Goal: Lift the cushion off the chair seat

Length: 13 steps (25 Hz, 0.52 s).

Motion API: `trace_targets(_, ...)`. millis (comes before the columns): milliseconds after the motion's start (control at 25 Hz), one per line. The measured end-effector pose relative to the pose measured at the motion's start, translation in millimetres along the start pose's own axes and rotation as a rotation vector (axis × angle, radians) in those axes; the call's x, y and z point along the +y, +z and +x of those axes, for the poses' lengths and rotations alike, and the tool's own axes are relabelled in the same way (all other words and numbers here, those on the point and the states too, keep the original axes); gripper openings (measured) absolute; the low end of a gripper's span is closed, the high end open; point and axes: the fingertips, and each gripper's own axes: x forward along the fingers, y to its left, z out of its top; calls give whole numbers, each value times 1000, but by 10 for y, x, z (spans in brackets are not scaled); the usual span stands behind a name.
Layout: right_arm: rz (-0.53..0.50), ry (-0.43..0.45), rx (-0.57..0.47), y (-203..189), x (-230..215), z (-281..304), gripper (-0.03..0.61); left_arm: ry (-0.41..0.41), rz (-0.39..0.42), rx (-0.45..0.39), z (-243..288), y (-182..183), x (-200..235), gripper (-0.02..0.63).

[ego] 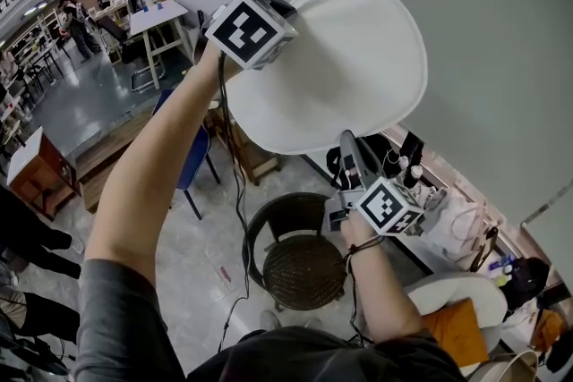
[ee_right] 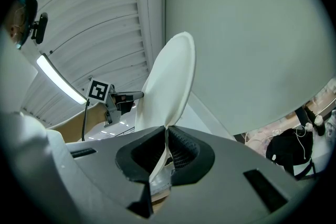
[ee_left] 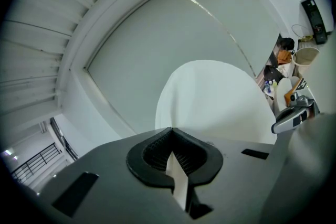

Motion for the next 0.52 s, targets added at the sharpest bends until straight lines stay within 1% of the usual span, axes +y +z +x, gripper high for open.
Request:
trace_targets(360,2,0,-1,-29,57,-33,26,-2,4,-15,-81,18,-9,3)
trace_targets(520,-2,-2,-5,-18,54,-31,26,-2,0,-8,-64,9,-6,3)
